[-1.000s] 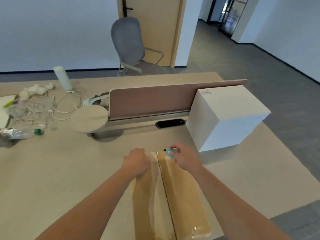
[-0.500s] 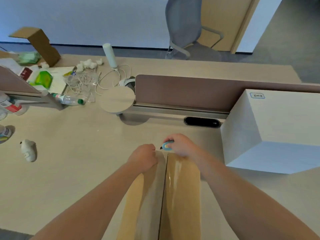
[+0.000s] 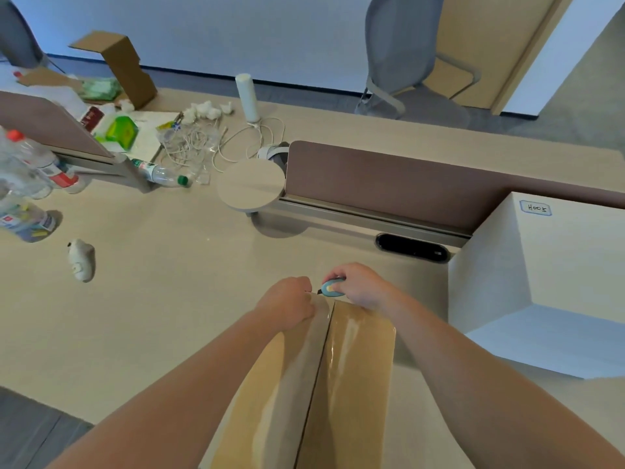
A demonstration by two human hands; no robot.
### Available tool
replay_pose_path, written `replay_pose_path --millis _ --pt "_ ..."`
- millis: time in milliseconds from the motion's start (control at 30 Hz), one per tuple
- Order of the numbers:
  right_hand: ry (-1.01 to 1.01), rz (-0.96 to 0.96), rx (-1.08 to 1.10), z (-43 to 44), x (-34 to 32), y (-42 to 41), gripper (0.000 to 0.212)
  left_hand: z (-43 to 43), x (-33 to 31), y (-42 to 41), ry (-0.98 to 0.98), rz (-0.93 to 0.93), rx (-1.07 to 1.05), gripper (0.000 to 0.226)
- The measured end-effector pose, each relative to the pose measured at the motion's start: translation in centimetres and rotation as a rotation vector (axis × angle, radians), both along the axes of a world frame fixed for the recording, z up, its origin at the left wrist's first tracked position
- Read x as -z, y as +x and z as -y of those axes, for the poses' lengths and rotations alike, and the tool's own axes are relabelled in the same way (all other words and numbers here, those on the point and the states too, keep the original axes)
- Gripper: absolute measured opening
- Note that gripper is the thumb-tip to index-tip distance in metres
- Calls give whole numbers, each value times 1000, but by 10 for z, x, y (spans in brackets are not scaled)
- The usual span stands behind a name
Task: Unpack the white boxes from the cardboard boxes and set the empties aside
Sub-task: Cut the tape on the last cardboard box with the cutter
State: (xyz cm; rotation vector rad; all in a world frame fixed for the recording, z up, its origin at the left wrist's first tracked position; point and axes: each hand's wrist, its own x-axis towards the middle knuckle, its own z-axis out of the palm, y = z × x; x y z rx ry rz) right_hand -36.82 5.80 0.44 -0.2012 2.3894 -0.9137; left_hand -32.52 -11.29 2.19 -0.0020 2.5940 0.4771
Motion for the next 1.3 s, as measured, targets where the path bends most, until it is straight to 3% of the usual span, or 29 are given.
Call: replay_pose_path --millis 367,1300 --pt "7 13 -14 -4 1 -1 20 -1 4 2 51 -16 -70 37" --pt "112 24 -125 -11 -3 -10 19 1 16 3 58 -23 -24 41"
